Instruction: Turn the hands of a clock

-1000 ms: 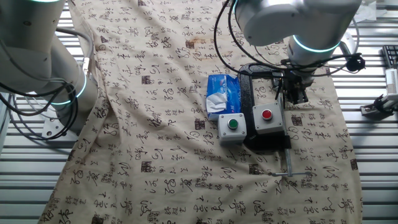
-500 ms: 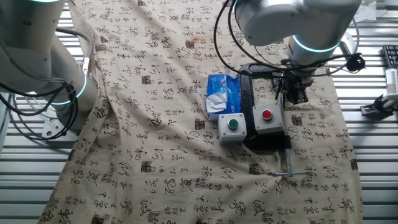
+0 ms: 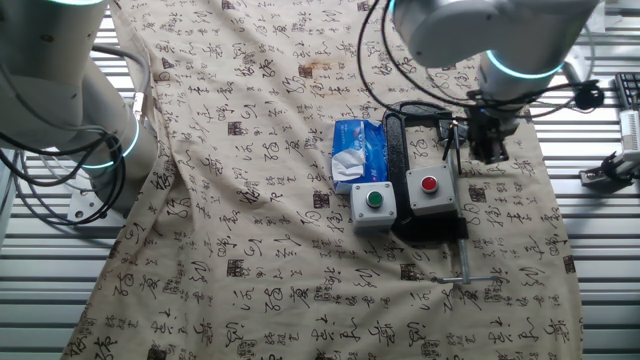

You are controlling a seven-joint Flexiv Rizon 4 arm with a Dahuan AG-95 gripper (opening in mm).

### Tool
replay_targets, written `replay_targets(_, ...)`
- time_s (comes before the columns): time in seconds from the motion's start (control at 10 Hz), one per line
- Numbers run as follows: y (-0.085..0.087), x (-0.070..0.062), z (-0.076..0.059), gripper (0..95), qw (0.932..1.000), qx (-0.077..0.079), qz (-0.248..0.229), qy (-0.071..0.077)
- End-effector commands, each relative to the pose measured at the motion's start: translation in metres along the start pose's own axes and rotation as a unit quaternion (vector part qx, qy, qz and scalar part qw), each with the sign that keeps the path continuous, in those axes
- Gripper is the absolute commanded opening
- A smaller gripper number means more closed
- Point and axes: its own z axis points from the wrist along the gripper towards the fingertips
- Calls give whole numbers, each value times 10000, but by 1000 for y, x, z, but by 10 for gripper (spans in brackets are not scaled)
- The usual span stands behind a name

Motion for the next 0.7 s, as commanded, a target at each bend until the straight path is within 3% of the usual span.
replay_targets(0.1,0,-12,-7,0,10000,-8,-26,25)
replay_targets(0.4,4,-20,-27,0,9999,-19,17,115)
replay_targets(0.7,17,-12,-72,0,9996,-75,167,200)
